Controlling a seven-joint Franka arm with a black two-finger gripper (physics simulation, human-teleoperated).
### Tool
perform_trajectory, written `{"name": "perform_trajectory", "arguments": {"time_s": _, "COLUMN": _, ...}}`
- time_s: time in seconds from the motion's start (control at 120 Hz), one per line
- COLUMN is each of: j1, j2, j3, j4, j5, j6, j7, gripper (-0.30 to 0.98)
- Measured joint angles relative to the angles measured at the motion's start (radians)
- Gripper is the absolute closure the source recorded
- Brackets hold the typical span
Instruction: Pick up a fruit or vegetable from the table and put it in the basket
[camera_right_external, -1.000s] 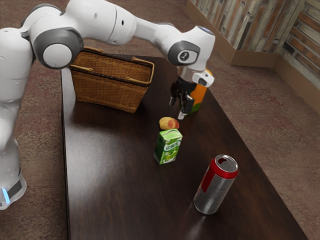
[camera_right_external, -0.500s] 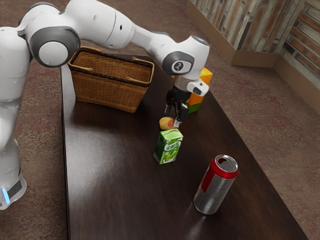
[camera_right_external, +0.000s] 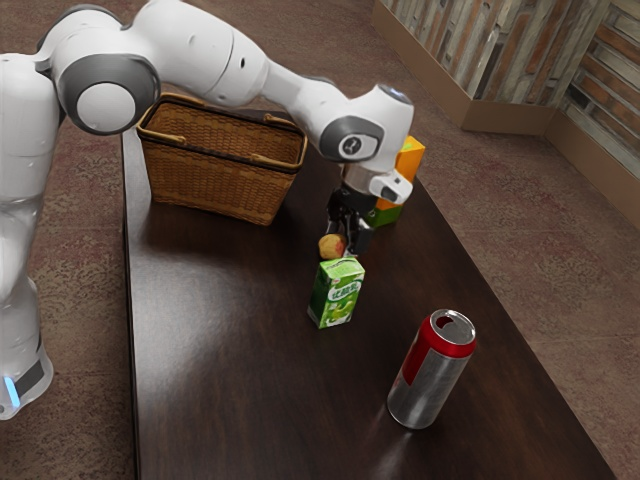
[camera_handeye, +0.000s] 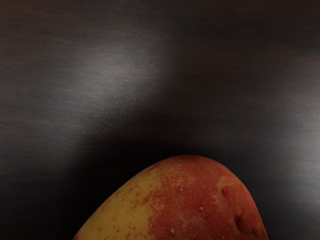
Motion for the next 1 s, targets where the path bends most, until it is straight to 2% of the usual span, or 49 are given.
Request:
{"name": "perform_trajectory", "arguments": {"time_s": 0.217, "j1": 0.001, "j2": 0.001, "j3": 0.000, "j4": -0.010, "j5": 0.007, "j6": 0.027, "j7": 0.004, "gripper": 0.27}}
{"name": "perform_trajectory", "arguments": {"time_s": 0.467, "j1": 0.000, "j2": 0.010, "j3": 0.004, "j4": 0.000, "j5": 0.034, "j6": 0.060, "j7": 0.017, "gripper": 0.27}}
{"name": "perform_trajectory", "arguments": {"time_s": 0.583, "j1": 0.004, "j2": -0.073, "j3": 0.005, "j4": 0.008, "j5": 0.037, "j6": 0.052, "j7": 0.025, "gripper": 0.30}}
{"name": "perform_trajectory", "arguments": {"time_s": 0.65, "j1": 0.012, "j2": -0.152, "j3": 0.005, "j4": 0.022, "j5": 0.044, "j6": 0.028, "j7": 0.027, "gripper": 0.32}}
{"name": "perform_trajectory", "arguments": {"time_s": 0.775, "j1": 0.034, "j2": -0.247, "j3": 0.010, "j4": 0.183, "j5": 0.085, "j6": -0.076, "j7": 0.026, "gripper": 0.39}}
{"name": "perform_trajectory", "arguments": {"time_s": 0.9, "j1": 0.084, "j2": -0.272, "j3": 0.017, "j4": 0.261, "j5": 0.104, "j6": -0.175, "j7": 0.027, "gripper": 0.48}}
{"name": "perform_trajectory", "arguments": {"time_s": 1.0, "j1": 0.114, "j2": -0.273, "j3": 0.090, "j4": 0.267, "j5": 0.111, "j6": -0.245, "j7": 0.029, "gripper": 0.49}}
